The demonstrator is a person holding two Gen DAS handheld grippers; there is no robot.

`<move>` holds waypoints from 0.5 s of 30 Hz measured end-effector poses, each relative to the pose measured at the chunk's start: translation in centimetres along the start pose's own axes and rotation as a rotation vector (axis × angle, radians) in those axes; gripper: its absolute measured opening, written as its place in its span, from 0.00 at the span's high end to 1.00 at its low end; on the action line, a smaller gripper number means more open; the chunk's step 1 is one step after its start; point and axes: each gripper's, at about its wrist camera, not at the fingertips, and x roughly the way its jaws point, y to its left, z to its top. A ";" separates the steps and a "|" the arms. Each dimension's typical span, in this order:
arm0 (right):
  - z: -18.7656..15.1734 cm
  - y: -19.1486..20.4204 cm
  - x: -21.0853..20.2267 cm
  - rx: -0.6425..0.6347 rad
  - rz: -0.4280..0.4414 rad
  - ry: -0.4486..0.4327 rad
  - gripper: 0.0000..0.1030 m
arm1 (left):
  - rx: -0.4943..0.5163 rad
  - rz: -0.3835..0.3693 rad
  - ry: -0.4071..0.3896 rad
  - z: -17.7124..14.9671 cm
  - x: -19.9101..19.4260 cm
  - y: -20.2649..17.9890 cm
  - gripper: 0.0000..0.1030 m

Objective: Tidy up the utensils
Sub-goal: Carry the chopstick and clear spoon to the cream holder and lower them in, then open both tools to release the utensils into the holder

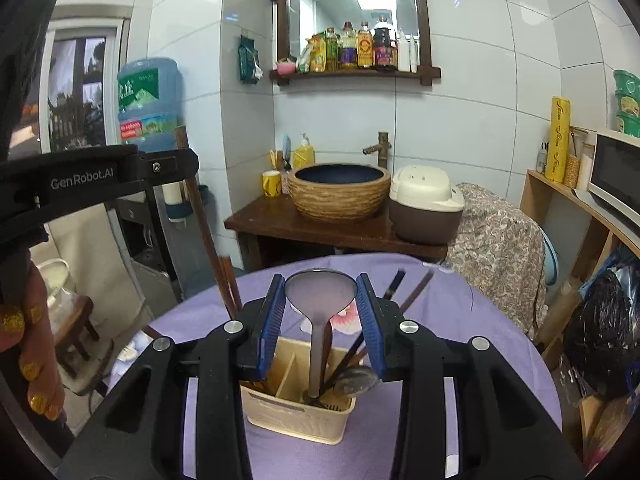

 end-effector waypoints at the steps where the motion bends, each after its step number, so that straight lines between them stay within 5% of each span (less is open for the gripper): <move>1: -0.7 -0.1 0.6 0.002 -0.002 0.014 0.64 | 0.005 -0.003 0.022 -0.7 0.5 0.0 0.92; 10: -5.6 0.0 3.2 -0.013 -0.005 0.094 0.64 | 0.101 0.032 0.234 -5.1 3.8 -0.1 0.92; 15: -6.5 0.7 3.8 -0.061 -0.024 0.096 0.64 | 0.133 0.050 0.252 -5.6 4.0 0.0 0.92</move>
